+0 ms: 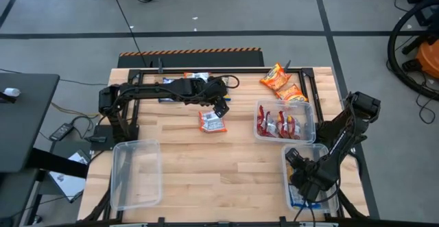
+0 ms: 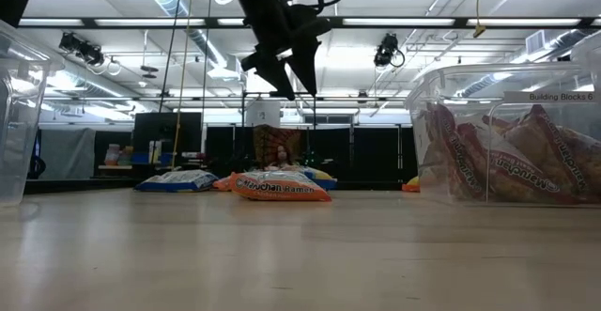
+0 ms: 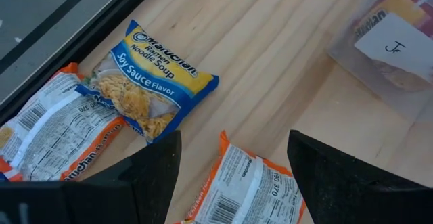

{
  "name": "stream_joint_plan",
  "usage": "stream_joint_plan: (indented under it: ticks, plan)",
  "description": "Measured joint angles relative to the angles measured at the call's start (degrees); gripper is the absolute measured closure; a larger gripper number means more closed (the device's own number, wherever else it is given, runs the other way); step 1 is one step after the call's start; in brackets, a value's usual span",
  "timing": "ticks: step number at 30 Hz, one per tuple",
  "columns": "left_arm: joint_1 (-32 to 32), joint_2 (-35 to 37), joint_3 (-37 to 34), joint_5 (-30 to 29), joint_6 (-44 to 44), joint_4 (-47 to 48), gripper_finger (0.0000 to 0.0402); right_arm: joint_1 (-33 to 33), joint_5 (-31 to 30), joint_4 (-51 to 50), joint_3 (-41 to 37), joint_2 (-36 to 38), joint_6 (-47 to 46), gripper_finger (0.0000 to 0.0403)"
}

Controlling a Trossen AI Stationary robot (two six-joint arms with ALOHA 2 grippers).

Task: Sort Maruchan noodles
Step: Put the blue noodle pack into the bottom right container

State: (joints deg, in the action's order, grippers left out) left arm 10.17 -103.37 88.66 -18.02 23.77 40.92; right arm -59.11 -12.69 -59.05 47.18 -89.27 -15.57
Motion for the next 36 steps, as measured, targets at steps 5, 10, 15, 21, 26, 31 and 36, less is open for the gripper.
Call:
stream_joint_plan:
  ticks: [5,10,15,21,26,31,36]
  plan:
    - [0.0,0.0,0.0,0.0,0.1,-0.1,0.0127,0.0,-0.1,-0.2,0.3,-0.1,-0.1,0.036]
    - [0.0,0.0,0.0,0.2,1.5,-1.0,0.0127,0.0,-2.4,-8.7,5.6,-0.2,-2.2,0.0393]
    - [-1.2,0.0,0.0,1.3,2.8,-3.9,0.0127,-0.9,2.2,-14.2,13.1,1.4,-3.5,0.0396]
    - [-4.3,0.0,-0.1,6.8,4.1,-13.1,0.0127,-2.5,4.6,-19.6,20.8,3.2,-11.9,0.0398]
    - [-9.1,0.0,-0.1,19.4,1.3,-28.0,0.0127,-3.2,-3.7,-30.7,30.2,3.9,-10.1,0.0398]
    - [-12.3,-0.8,0.1,27.5,4.8,-44.2,0.0127,-1.4,-13.7,-30.6,36.9,4.5,4.1,0.0398]
    - [-13.9,-1.8,0.0,28.5,7.2,-48.9,0.0127,3.1,-18.6,-31.0,40.8,4.3,9.9,0.0398]
